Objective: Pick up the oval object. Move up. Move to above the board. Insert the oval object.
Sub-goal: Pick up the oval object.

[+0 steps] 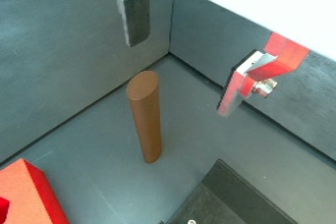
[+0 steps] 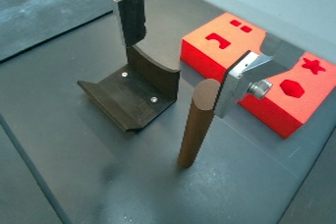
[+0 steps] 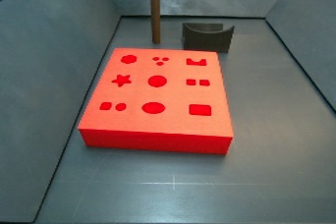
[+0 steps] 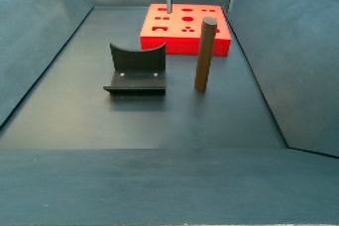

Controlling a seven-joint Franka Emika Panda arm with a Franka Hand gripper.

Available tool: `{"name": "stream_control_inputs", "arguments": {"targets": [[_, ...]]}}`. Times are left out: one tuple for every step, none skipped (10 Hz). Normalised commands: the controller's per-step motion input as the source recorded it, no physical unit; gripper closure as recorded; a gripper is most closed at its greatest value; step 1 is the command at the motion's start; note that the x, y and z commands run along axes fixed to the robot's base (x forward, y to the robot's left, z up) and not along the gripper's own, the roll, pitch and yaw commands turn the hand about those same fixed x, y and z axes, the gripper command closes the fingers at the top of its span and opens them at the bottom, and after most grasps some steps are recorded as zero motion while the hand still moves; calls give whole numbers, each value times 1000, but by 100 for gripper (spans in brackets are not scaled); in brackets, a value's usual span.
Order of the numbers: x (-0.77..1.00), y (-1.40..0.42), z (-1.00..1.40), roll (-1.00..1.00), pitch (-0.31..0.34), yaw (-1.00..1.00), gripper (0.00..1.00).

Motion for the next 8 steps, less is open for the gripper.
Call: {"name": "stream_control_inputs", "arguments": {"targets": [[-143,-43,-240,-44,-29,46,0],[-377,-220,-594,-41,0,446,0],[-480,-231,-611,0,4,589,0],[-483,-151,-583,-30,0,583,0],[-194,-6,-154,0,0,326,0],[0,0,0,0,9,0,0],[0,0,-123,0,0,0,0],[-46,0,-549,0,-54,3,0]]}}
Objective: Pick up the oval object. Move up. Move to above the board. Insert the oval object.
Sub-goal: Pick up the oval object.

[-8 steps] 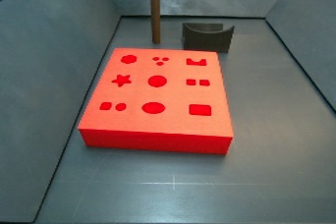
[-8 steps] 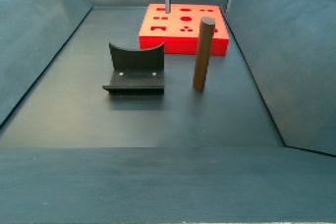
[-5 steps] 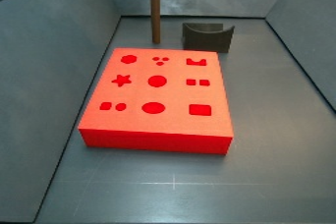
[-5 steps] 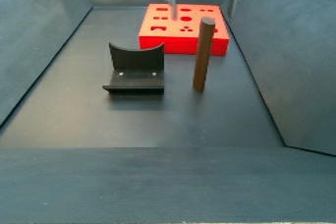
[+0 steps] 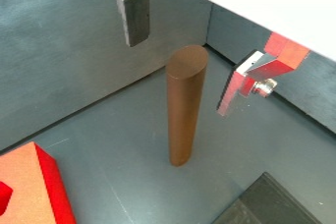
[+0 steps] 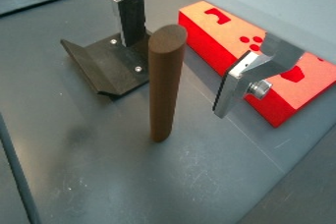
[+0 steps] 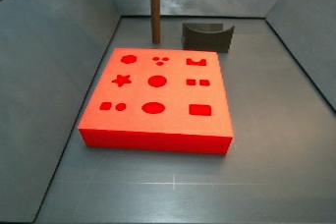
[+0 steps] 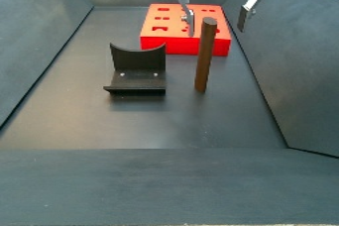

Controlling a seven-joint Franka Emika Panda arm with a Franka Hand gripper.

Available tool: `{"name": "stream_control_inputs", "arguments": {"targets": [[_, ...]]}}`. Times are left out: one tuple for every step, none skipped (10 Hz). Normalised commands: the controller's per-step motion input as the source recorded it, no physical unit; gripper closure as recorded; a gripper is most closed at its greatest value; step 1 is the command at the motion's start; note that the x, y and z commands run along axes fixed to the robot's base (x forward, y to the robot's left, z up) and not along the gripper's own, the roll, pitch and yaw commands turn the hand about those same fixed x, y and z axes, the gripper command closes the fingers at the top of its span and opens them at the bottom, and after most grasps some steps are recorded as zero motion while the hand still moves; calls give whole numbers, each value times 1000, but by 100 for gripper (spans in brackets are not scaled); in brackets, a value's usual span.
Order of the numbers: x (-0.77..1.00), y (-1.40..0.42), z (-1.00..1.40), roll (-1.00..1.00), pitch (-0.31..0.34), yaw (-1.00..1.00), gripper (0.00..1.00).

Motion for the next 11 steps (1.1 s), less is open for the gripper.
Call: {"name": "stream_control_inputs", "arguments": {"targets": [[0,0,-209,0,-1,0,0],[0,0,0,0,0,0,100],[0,0,0,6,0,0,100],[0,0,0,13,0,0,100],[0,0,0,0,0,6,100],[0,0,0,1,0,9,100],[0,0,0,4,0,9,100],[0,0,0,3,0,20,100],[0,0,0,3,0,31,100],[0,0,0,11,0,20,100],[0,0,0,13,0,17,100]]}}
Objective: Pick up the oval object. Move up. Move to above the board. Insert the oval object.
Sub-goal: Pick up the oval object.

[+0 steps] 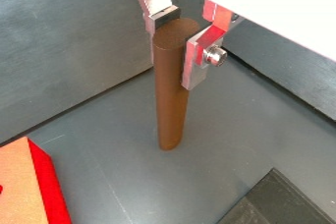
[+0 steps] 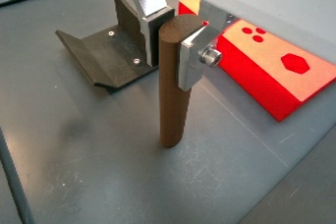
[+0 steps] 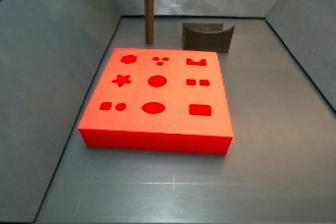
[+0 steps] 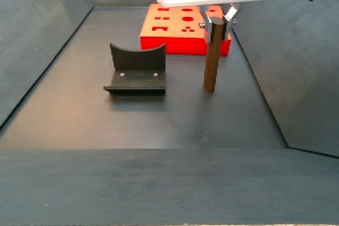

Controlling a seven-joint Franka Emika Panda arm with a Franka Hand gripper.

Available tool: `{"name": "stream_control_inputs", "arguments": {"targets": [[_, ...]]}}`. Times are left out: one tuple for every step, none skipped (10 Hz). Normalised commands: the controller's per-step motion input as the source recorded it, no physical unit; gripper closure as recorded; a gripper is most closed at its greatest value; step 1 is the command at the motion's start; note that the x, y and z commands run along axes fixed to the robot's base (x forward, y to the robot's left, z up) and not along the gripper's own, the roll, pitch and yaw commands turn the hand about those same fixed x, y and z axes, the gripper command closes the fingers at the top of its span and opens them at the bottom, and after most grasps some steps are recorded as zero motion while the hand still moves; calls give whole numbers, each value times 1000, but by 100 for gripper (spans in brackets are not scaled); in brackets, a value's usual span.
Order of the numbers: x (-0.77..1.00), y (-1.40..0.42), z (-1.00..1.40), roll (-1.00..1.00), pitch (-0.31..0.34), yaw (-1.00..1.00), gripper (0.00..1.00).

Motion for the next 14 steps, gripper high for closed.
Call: {"name": "stream_control_inputs", "arguments": {"targets": [[0,0,0,17,0,14,100],[0,0,0,19,0,11,100],[0,0,0,13,0,17,100],[0,0,0,13,0,17,100],[0,0,0,11,0,23,100],[0,0,0,13,0,20,100],[0,0,0,10,0,20,100],[0,0,0,13,0,20,100],[0,0,0,14,0,20,100],[0,0,0,13,0,20,100],[0,0,0,16,0,17,100],[0,0,0,16,0,17,100],[0,0,0,16,0,17,100],[0,0,0,17,0,17,100]]}}
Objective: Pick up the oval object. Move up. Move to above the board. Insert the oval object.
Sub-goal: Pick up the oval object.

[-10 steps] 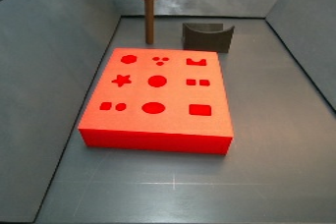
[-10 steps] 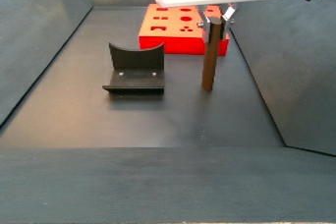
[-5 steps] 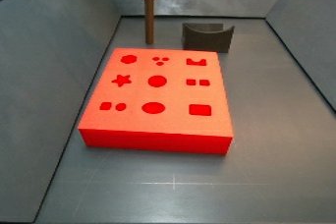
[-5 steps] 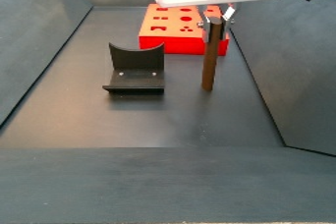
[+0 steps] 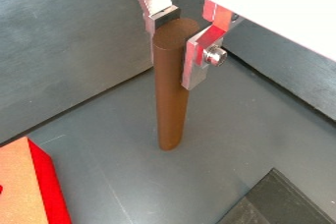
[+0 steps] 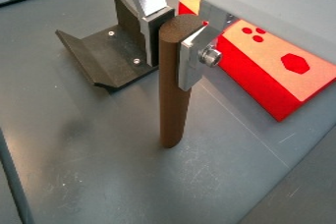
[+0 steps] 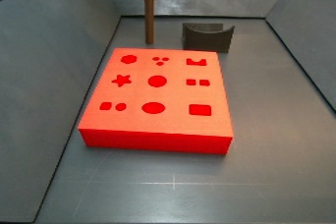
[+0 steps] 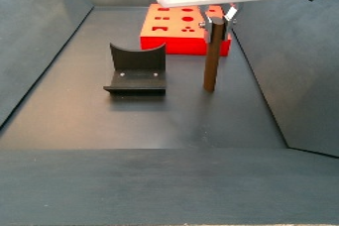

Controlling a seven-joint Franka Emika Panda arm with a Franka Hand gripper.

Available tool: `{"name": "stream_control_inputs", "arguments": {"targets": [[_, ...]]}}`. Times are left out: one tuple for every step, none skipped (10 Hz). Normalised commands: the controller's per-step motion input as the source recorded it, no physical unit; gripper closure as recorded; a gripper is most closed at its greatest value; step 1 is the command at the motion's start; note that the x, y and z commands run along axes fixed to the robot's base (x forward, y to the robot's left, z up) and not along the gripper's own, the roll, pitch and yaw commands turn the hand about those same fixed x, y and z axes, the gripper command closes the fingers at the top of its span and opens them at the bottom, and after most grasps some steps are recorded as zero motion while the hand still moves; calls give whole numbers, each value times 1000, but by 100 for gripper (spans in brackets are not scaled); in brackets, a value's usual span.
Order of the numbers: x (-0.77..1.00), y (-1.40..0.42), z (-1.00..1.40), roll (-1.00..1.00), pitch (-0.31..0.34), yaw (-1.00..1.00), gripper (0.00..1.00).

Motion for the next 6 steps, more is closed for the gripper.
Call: {"name": "stream_control_inputs", "arguments": {"targets": [[0,0,0,17,0,11,100],[0,0,0,16,0,14,100],[0,0,0,17,0,14,100],[0,0,0,17,0,14,100],[0,0,0,19,0,11,100],[0,0,0,23,0,9,100]]}}
